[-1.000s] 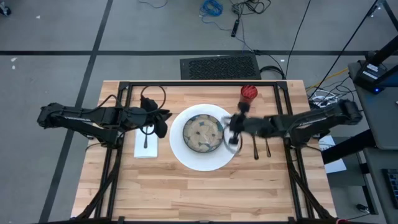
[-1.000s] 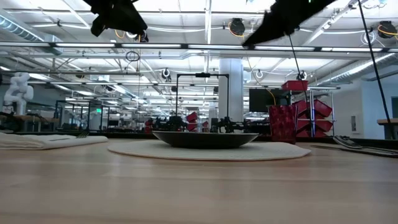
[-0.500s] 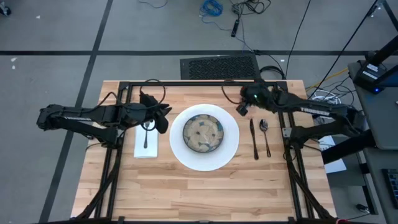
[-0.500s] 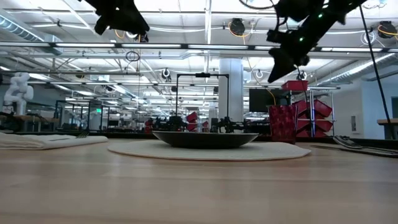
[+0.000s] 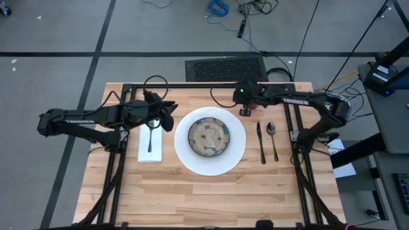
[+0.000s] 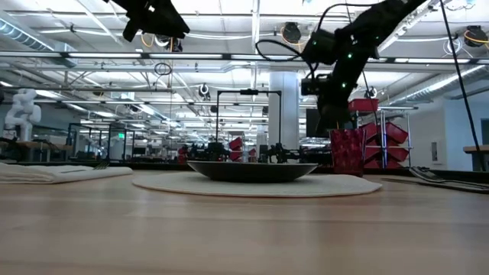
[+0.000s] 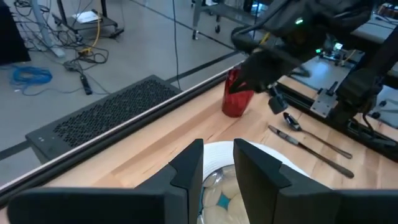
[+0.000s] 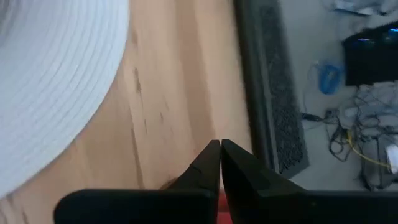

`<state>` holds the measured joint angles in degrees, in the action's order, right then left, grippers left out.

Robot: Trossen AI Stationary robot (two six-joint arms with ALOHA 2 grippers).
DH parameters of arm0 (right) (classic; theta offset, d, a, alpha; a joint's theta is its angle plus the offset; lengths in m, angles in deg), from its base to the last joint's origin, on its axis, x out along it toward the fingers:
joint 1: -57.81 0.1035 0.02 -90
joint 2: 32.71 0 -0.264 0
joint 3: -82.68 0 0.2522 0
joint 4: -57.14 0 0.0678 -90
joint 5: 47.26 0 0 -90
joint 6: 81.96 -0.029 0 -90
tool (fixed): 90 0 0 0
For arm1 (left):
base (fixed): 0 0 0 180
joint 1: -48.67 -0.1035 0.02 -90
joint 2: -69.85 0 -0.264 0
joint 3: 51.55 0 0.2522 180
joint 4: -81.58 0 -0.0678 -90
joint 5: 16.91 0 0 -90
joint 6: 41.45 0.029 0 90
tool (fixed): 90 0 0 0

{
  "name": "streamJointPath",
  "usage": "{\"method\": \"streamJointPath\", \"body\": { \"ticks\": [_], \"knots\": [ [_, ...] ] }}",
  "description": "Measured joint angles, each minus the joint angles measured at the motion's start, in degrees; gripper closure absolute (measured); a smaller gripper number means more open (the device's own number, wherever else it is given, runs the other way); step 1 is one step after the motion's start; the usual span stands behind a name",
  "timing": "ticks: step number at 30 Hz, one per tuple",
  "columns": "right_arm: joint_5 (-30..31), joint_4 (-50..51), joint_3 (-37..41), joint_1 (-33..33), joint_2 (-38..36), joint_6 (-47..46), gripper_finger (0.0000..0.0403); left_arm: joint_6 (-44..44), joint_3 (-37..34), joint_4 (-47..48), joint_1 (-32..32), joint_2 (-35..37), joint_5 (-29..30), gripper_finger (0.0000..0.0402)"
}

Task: Set table place
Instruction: Adjust the red glass, then return to Home Position

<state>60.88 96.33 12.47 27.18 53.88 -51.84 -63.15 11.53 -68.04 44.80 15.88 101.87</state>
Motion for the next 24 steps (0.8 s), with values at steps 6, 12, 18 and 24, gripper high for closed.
{"method": "streamJointPath", "body": {
  "ticks": [6,12,18,24],
  "knots": [
    [-0.1,4.46,-0.37,-0.93,3.56,6.01,0.0403,0.06,0.0,0.13,0.01,0.0,-3.07,0.0327],
    [2.64,6.39,-0.37,-0.93,3.92,6.99,0.0403,0.92,0.0,0.23,0.06,0.0,-4.77,0.0327],
    [2.92,5.35,-0.37,1.69,-0.68,6.84,0.0403,3.15,0.0,0.19,0.4,0.0,-4.73,0.0327],
    [-7.51,-1.31,-0.37,4.1,-13.77,2.85,0.0403,5.61,-1.95,-0.92,2.95,0.17,-1.04,0.0327]
  ]
}}
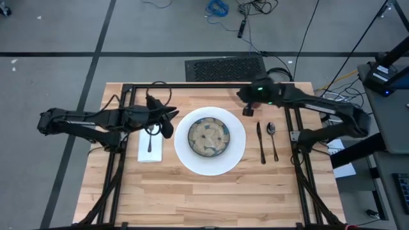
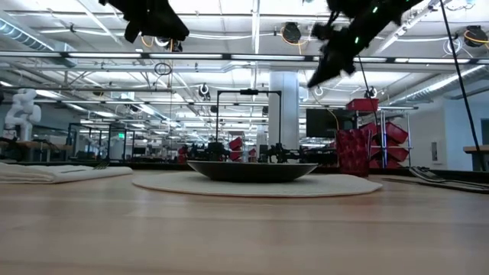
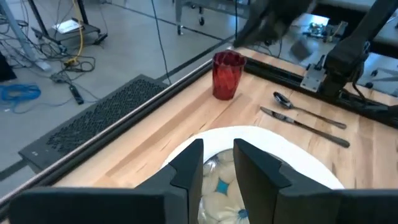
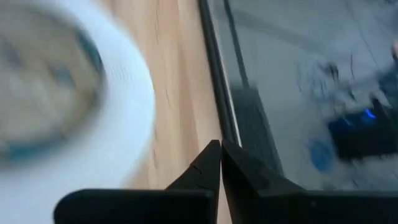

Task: Set table place
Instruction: Return to Home Position

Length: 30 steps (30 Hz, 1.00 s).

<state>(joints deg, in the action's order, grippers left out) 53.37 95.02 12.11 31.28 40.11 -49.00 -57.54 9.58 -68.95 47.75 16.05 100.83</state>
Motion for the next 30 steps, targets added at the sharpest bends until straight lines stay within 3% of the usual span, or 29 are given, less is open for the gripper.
{"method": "streamJointPath", "body": {
  "ticks": [5,9,16,22,30],
  "knots": [
    [-15.71,-5.25,1.93,-1.58,-10.84,-8.8,0.0403,-0.15,-7.38,-7.32,0.21,5.29,-0.52,0.0327],
    [-18.11,-11.34,8.01,0.07,-18.37,-13.45,0.0403,1.66,-14.43,-14.39,0.21,10.41,-2.5,0.0327],
    [-17.4,-19.72,18.61,5.5,-28.91,-24.03,0.0403,4.97,-19.9,-17.81,0.21,19.17,-3.35,0.0327],
    [-15.73,-22.0,25.22,11.74,-34.08,-26.59,0.0403,6.41,-24.72,-17.8,0.21,25.67,-3.81,0.0327],
    [-4.15,-36.49,36.54,21.42,-38.0,-26.09,0.0403,6.02,-32.66,-18.37,0.21,35.0,-4.94,0.0327]
  ]
}}
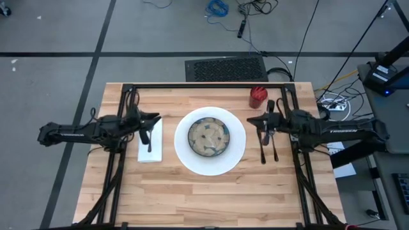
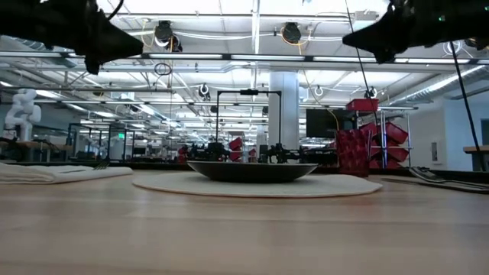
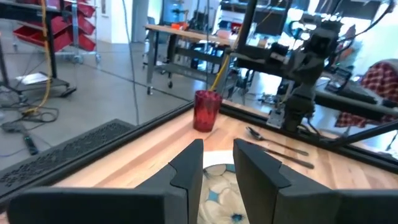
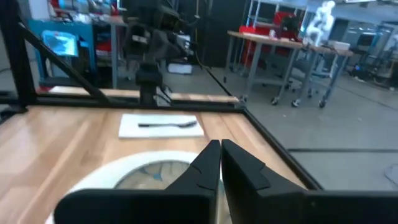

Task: Set table place
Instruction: Return to Home Position

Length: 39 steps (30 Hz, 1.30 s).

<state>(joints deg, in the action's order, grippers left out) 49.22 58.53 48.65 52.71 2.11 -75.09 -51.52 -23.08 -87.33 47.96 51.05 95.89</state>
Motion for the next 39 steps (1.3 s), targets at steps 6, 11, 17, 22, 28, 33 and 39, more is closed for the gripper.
{"method": "streamJointPath", "body": {
  "ticks": [6,11,17,22,28,33,39],
  "knots": [
    [0.93,3.4,2.26,0.17,-3.37,-0.55,0.0403,0.4,-4.16,0.14,0.0,7.79,-1.78,0.0327],
    [-6.32,9.81,2.23,-4.84,-10.68,-2.86,0.0403,1.65,-6.6,0.55,0.0,13.39,-1.83,0.0327],
    [-13.1,13.86,2.23,-11.46,-18.93,-5.74,0.0403,0.94,-10.67,0.43,0.0,18.17,-4.8,0.0327],
    [-15.24,11.07,6.06,-10.12,-25.48,-7.76,0.0403,1.26,-12.07,0.45,0.0,18.82,-5.96,0.0327],
    [-8.59,4.43,15.71,-4.17,-34.78,-8.24,0.0403,2.92,-12.16,1.9,0.0,18.82,-7.03,0.0327],
    [-3.17,3.62,18.59,3.6,-34.28,-7.87,0.0403,2.96,-12.16,2.34,0.44,18.82,-11.48,0.0327],
    [-3.22,1.31,19.16,11.85,-34.73,-1.14,0.0403,4.66,-13.92,1.41,1.64,18.82,-12.8,0.0327]
  ]
}}
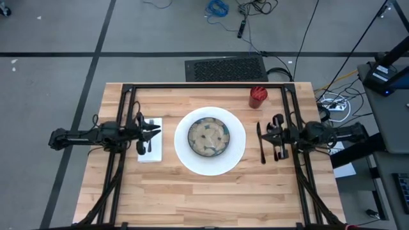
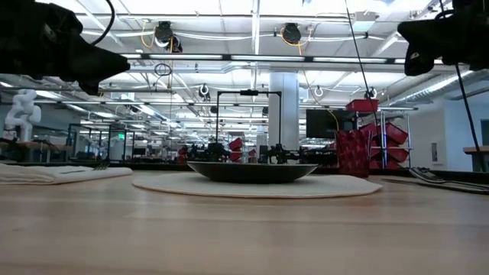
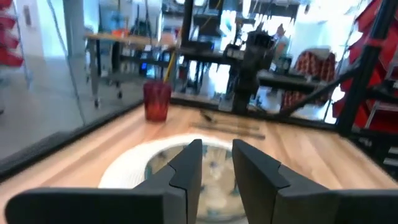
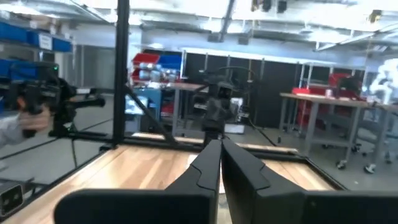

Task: Set table place
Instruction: Return to Home Position

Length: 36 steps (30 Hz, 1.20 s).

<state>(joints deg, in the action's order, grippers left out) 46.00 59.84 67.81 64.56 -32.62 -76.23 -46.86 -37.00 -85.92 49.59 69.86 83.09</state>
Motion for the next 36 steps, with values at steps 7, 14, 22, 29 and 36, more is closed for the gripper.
{"method": "streamJointPath", "body": {
  "ticks": [7,14,22,29,36],
  "knots": [
    [4.2,-0.24,0.43,3.7,0.1,0.81,0.0403,0.87,-0.34,-1.22,0.35,0.0,-0.11,0.0327],
    [4.58,3.21,0.36,3.88,0.15,-2.29,0.0403,2.82,-0.34,-2.29,0.35,0.0,-0.15,0.0327],
    [4.55,2.24,0.36,3.86,0.17,-2.12,0.0403,0.32,-0.34,-1.62,0.35,0.0,0.42,0.0327],
    [4.51,2.27,0.36,3.86,0.17,-2.32,0.0403,-0.24,-0.34,-1.01,0.35,0.0,-0.84,0.0327],
    [4.4,2.7,0.36,3.86,0.17,-5.25,0.0403,-0.21,-0.36,-0.78,0.35,0.0,-0.83,0.0327]
  ]
}}
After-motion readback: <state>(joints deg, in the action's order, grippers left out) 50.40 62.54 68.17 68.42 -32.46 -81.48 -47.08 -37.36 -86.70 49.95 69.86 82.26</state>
